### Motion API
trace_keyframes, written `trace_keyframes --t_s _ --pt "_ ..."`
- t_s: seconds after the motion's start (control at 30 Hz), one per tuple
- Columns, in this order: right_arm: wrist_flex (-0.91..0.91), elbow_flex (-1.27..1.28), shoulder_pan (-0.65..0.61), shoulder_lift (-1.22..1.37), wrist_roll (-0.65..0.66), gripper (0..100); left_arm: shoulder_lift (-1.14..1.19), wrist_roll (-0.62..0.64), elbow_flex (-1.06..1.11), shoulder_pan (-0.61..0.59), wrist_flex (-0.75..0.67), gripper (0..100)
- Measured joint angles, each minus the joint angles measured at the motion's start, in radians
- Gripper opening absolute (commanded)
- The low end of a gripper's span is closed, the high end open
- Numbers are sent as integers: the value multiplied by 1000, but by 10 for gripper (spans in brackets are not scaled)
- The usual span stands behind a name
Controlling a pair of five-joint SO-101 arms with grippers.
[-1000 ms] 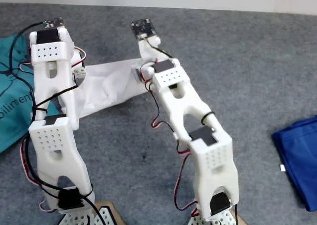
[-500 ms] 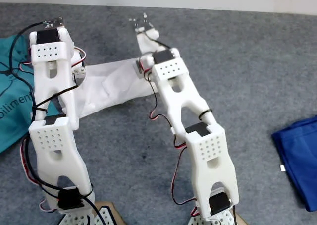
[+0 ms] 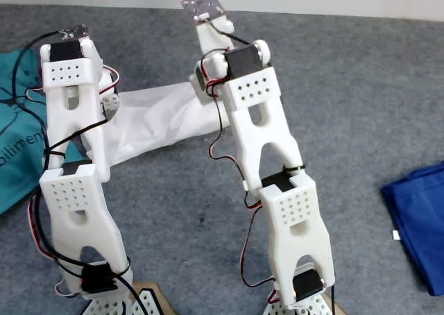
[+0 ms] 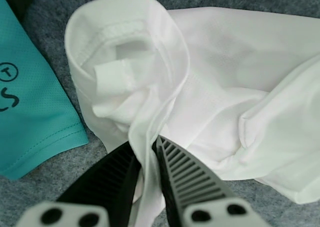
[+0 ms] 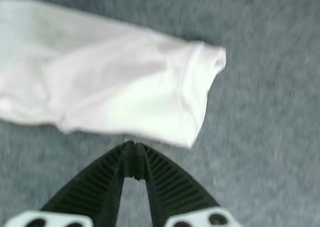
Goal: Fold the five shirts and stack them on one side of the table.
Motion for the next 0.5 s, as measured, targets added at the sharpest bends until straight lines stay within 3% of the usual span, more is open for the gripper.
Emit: trace_keyframes --t_s 0.5 --pt "8 436 -109 -120 -2 9 0 0 -17 -14 0 6"
